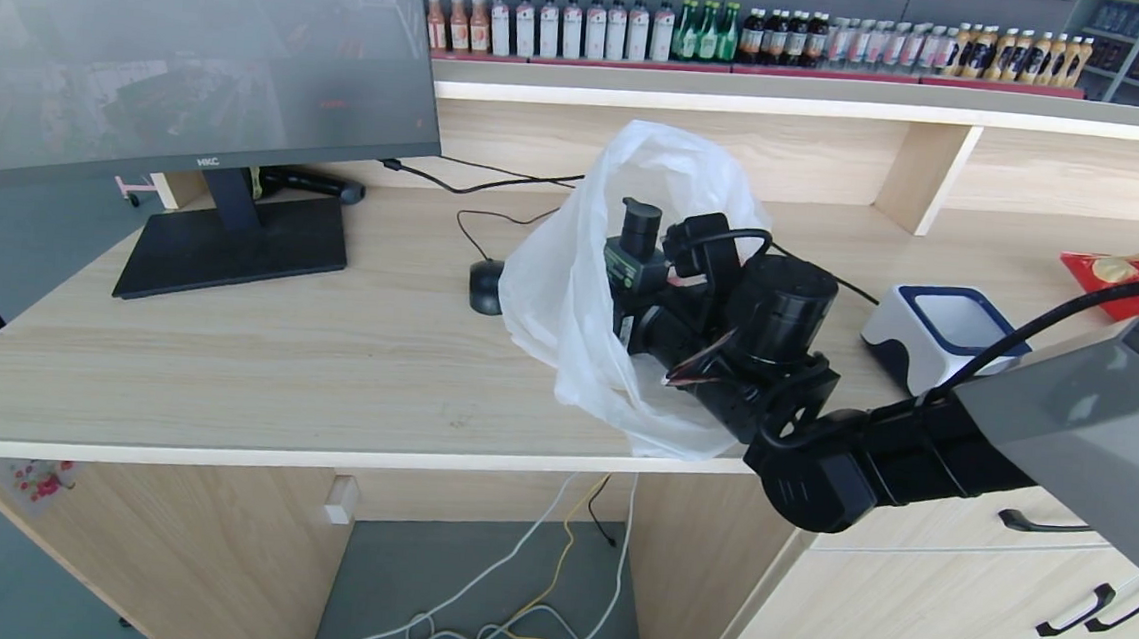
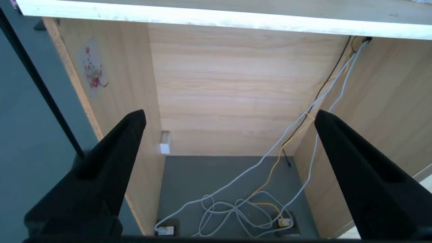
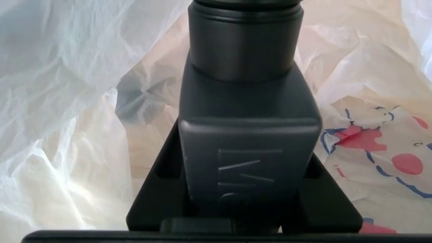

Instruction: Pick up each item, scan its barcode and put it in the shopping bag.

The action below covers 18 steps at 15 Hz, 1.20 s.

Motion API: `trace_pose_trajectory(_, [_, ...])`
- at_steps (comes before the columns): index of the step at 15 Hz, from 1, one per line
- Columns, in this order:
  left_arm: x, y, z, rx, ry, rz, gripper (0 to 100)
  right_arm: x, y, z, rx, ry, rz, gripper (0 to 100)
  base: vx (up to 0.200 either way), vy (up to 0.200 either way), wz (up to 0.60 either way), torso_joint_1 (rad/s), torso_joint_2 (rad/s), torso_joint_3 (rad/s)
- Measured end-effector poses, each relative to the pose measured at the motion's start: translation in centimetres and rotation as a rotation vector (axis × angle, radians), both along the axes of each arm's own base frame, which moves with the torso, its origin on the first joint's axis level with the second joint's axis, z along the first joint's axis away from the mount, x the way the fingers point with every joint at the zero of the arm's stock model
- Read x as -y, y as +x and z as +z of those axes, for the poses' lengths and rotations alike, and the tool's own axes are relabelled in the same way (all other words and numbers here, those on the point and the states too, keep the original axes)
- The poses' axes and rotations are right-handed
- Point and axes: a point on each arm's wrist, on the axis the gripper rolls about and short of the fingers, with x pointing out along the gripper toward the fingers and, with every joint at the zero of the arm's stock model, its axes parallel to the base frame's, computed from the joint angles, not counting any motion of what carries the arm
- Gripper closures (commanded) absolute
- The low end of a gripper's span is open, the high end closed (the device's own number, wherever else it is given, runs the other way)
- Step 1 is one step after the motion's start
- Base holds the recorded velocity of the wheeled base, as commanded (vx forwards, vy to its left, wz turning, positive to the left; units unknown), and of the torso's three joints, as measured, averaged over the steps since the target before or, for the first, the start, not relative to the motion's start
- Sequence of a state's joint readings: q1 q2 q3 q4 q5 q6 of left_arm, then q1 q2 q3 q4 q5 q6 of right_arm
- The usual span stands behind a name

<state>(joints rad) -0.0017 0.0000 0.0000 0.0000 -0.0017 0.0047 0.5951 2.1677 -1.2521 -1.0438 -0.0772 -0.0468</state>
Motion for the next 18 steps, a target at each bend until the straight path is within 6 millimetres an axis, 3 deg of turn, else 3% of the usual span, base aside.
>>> trace_pose_trajectory(1, [0.0,0.0,0.0,0.000,0.000,0.000,0,0.0,0.0,0.0,0.002,-0.002,0.001,100,0.000,0.000,0.00,0.000,0.00,0.000])
trace_pose_trajectory(2, [0.0,0.0,0.0,0.000,0.000,0.000,0,0.0,0.0,0.1,0.003,-0.003,0.005,0,0.000,0.000,0.00,0.000,0.00,0.000])
trace_pose_trajectory(10, [0.0,0.0,0.0,0.000,0.000,0.001,0,0.4,-1.1,1.3,0.088,0.071,0.019,0,0.000,0.000,0.00,0.000,0.00,0.000])
trace_pose_trajectory(18, [0.0,0.0,0.0,0.000,0.000,0.000,0,2.4,-4.3,4.3,0.134,0.082,0.039,0,0.000,0.000,0.00,0.000,0.00,0.000])
